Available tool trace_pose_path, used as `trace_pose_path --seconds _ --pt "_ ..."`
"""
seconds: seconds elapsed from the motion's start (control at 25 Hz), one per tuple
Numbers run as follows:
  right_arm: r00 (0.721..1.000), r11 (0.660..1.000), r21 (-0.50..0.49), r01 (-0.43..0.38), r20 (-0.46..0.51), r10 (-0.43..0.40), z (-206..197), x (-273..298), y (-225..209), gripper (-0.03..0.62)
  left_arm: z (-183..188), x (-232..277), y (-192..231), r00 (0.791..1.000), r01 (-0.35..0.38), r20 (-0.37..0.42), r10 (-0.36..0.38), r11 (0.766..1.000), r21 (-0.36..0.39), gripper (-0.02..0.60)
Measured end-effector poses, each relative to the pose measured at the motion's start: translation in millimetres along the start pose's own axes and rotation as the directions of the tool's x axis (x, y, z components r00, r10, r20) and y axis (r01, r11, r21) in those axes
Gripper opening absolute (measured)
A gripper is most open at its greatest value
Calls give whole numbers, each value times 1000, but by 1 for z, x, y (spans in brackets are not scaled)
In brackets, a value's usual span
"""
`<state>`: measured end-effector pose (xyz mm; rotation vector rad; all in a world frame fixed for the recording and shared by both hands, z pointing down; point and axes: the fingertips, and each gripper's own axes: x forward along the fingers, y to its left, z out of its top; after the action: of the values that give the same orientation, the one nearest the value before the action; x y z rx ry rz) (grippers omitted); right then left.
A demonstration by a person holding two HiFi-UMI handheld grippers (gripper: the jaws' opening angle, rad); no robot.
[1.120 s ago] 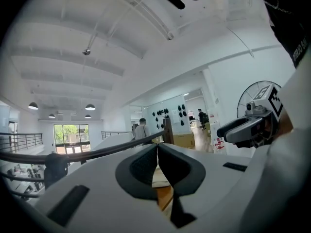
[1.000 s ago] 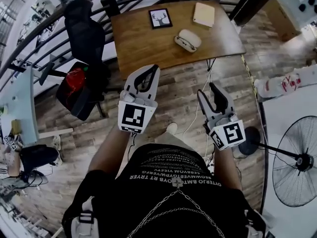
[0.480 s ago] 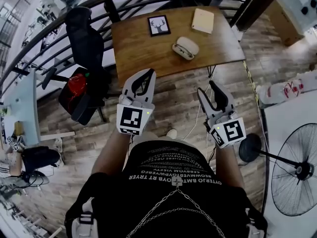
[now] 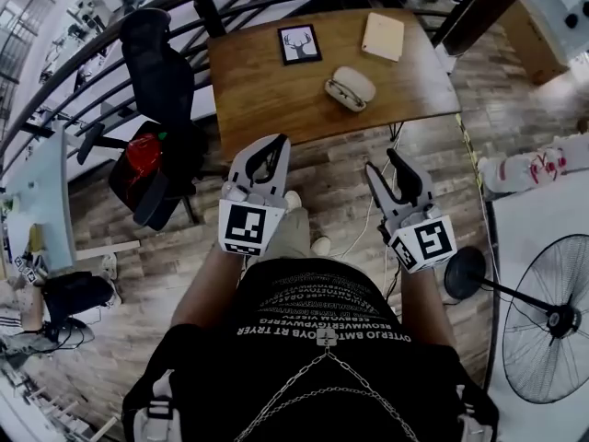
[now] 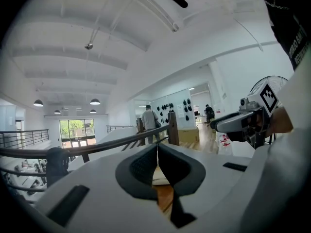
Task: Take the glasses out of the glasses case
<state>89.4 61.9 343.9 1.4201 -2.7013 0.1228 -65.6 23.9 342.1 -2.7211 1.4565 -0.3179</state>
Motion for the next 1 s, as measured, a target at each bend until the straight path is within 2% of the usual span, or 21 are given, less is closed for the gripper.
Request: trace_pose_path --seconds 0.48,1.0 --pt "999 999 15 51 -13 -50 3 47 -24 172 -1 63 19 994 106 10 -106 994 -14 29" --pt "997 996 40 80 -25 -79 -1 96 -61 170 -9 115 52 989 146 -16 -146 989 -15 29"
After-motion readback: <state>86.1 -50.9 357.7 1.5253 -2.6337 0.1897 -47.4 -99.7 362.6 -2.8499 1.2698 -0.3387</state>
